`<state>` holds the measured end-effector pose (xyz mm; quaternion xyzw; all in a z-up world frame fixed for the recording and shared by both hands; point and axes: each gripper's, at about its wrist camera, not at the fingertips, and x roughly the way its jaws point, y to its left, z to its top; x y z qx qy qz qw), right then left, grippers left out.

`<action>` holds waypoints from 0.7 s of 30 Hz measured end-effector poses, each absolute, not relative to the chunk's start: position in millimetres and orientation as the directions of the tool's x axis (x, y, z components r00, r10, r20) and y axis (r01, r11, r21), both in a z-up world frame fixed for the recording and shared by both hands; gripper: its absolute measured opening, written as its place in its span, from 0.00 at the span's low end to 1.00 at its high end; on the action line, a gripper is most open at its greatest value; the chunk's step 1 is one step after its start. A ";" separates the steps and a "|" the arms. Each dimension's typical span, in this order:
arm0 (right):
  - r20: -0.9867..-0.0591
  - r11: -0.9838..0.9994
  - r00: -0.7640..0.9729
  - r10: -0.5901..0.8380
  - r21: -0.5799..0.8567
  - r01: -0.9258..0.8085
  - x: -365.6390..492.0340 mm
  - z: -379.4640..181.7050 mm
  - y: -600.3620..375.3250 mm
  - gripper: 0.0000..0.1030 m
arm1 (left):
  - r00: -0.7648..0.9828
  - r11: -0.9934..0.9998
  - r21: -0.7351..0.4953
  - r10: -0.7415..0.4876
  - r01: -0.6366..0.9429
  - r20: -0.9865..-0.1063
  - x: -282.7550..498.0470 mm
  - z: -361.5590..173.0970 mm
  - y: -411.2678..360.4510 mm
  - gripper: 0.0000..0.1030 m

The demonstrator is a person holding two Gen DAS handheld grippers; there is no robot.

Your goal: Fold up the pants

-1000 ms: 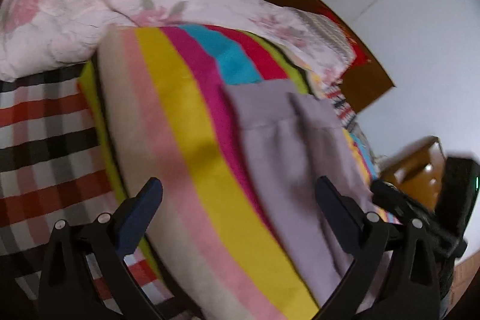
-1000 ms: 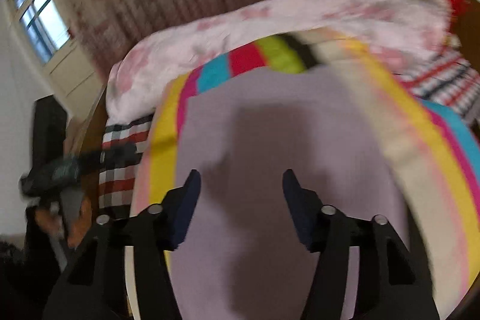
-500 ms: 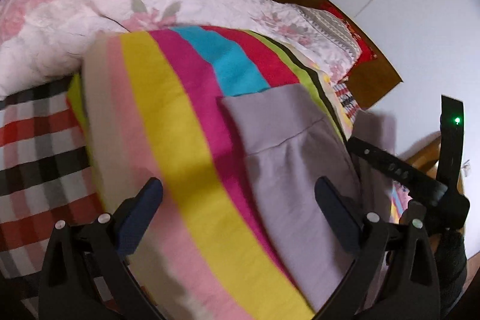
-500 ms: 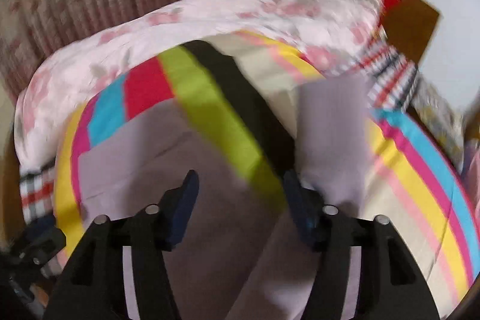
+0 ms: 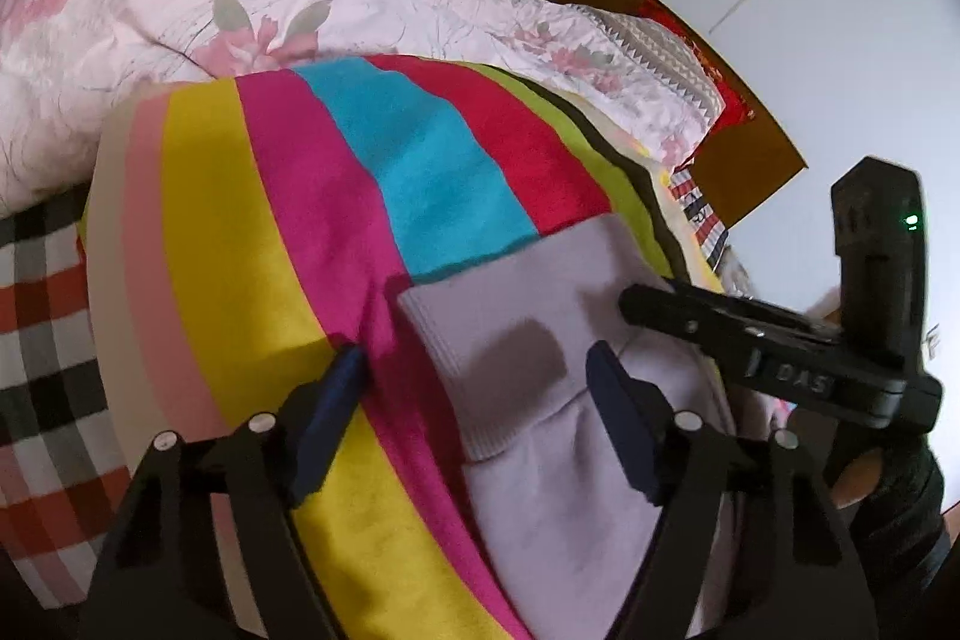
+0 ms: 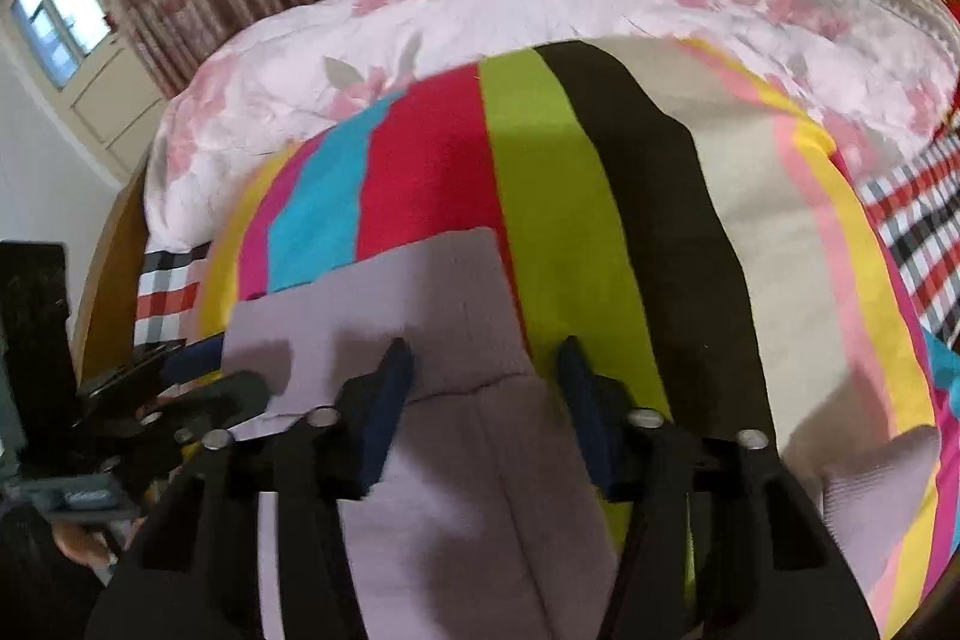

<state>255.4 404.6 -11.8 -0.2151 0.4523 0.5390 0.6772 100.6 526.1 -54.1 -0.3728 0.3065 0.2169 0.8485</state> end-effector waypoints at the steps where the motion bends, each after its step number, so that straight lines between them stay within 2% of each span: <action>1: -0.842 0.323 0.015 0.539 0.190 -0.927 252.7 -11.1 406.5 0.33 | 0.712 0.634 -0.485 0.154 -0.602 -0.685 100.6 -54.3 523.9 0.66; 2: -0.837 0.313 0.031 0.546 0.169 -0.935 247.5 -10.9 401.6 0.27 | 0.703 0.640 -0.464 0.171 -0.612 -0.691 100.7 -54.7 521.9 0.62; 4: -0.828 0.304 0.057 0.558 0.139 -0.942 242.7 -11.7 406.5 0.21 | 0.687 0.639 -0.436 0.205 -0.633 -0.697 97.8 -54.9 519.3 0.39; 6: -0.817 0.315 0.078 0.571 0.131 -0.940 245.0 -13.4 410.3 0.15 | 0.691 0.639 -0.444 0.196 -0.629 -0.696 94.7 -55.6 520.5 0.32; 11: -0.811 0.326 0.104 0.575 0.110 -0.939 241.8 -12.9 411.7 0.15 | 0.688 0.641 -0.436 0.204 -0.632 -0.697 91.6 -51.5 516.9 0.31; 15: -0.814 0.336 0.099 0.572 0.123 -0.934 243.9 -13.9 413.2 0.15 | 0.687 0.660 -0.407 0.233 -0.632 -0.688 96.0 -47.0 510.6 0.40; 21: -0.814 0.349 0.094 0.573 0.139 -0.927 247.5 -16.9 415.6 0.16 | 0.708 0.662 -0.425 0.232 -0.617 -0.667 102.0 -49.4 514.0 0.40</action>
